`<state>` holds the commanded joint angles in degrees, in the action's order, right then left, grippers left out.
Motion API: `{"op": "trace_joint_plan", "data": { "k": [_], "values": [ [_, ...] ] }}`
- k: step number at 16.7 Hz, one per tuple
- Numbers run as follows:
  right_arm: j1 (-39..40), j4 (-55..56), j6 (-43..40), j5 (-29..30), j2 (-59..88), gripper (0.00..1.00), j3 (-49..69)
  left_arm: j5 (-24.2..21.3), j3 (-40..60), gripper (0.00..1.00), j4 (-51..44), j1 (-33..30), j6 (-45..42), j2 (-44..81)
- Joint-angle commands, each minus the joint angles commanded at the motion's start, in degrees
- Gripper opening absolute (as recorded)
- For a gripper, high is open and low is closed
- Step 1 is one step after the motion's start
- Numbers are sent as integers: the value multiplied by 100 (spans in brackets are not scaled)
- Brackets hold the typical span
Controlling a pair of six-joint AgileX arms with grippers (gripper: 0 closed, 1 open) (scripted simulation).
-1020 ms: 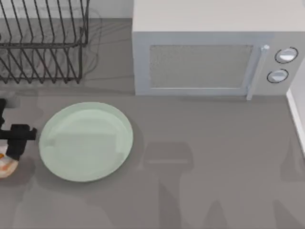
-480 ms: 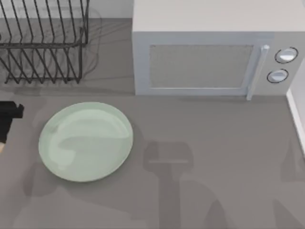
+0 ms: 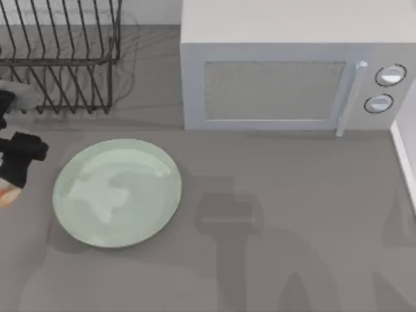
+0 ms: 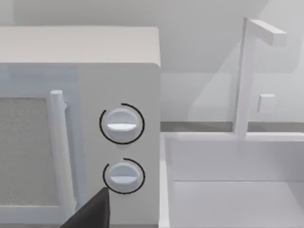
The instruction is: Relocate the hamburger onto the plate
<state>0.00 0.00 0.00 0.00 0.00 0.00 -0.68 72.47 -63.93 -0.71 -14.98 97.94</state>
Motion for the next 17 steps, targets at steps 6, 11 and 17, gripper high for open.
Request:
{"op": "trace_joint_plan", "data": {
  "k": [6, 11, 17],
  "values": [
    [0, 0, 0, 0, 0, 100, 0, -126, 908, 0, -245, -1014, -2833, 893],
    [0, 0, 0, 0, 0, 100, 0, -226, 1556, 0, -358, -1834, -4882, 1482],
    [0, 0, 0, 0, 0, 100, 0, -254, 1744, 0, -339, -2119, -5444, 1604]
  ]
}}
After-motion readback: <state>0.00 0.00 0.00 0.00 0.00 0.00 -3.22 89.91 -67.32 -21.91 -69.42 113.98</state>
